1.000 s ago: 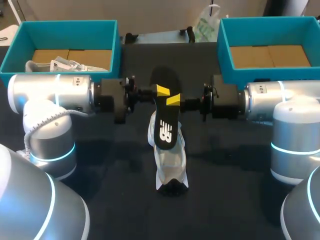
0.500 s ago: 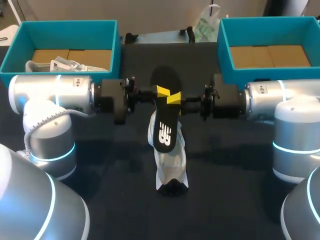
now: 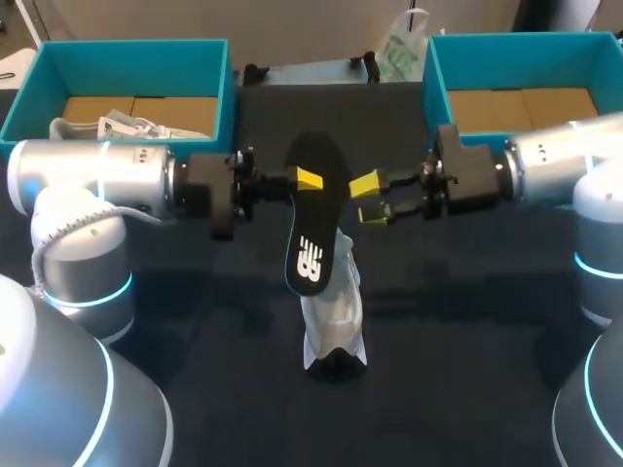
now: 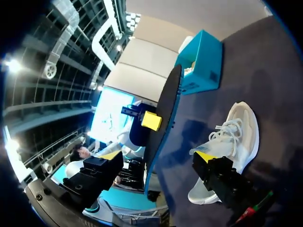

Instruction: Take the shoe out of the shoebox, open the shoe tongue, remove and reinsert the insole, then place the shoe into the shoebox

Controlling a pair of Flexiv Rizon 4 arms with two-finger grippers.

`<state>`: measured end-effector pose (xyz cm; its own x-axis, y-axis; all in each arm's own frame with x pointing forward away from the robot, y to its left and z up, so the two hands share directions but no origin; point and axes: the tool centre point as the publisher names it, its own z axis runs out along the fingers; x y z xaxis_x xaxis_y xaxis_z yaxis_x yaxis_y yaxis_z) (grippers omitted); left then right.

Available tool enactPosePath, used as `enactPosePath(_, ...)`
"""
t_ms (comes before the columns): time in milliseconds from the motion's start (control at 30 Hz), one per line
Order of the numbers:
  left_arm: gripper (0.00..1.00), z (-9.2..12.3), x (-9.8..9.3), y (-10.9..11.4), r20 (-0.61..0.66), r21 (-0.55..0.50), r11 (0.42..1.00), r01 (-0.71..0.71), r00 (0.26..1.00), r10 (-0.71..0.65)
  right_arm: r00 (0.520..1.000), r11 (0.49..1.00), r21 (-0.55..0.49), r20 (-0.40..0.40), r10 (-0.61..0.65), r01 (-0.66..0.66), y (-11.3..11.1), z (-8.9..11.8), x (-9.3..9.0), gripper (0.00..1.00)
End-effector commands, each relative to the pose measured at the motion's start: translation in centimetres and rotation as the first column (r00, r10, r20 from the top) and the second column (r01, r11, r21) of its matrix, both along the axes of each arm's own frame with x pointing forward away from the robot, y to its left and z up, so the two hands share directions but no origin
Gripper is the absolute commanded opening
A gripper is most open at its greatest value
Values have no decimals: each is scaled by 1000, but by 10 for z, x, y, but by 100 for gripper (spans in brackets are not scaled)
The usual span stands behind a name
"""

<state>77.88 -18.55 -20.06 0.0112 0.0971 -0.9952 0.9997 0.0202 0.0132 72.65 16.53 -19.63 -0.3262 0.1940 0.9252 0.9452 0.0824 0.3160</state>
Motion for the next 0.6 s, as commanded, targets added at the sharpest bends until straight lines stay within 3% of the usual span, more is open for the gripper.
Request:
enactPosePath(33, 0, 7, -8, 5, -18, 17, 1000, 4, 1000, -4, 1000, 1000, 2, 1, -5, 5, -11, 2, -5, 100)
enactPosePath(167, 0, 6, -15, 4, -39, 31, 999, 20, 999, -19, 1000, 1000, 2, 1, -5, 5, -11, 2, -5, 100)
enactPosePath(233, 0, 6, -19, 4, -41, 33, 999, 23, 999, -22, 990, 998, -37, 135, 49, -44, -14, 3, -6, 100)
enactPosePath(300, 0, 8, -23, 5, -62, 27, 999, 33, 998, -32, 966, 975, -207, 226, 125, -78, -18, 7, -9, 100)
enactPosePath(367, 0, 10, -27, 7, -92, -2, 998, 57, 994, -57, 895, 953, -292, 398, 202, -86, -24, 12, -15, 100)
enactPosePath(433, 0, 14, -33, 8, -124, -27, 997, 76, 989, -78, 898, 909, -401, 353, 264, -109, -26, 9, -19, 100)
enactPosePath(600, 0, 18, -39, 9, -73, 10, 996, 83, 994, -82, 898, 909, -401, 353, 264, -109, -26, 9, -19, 100)
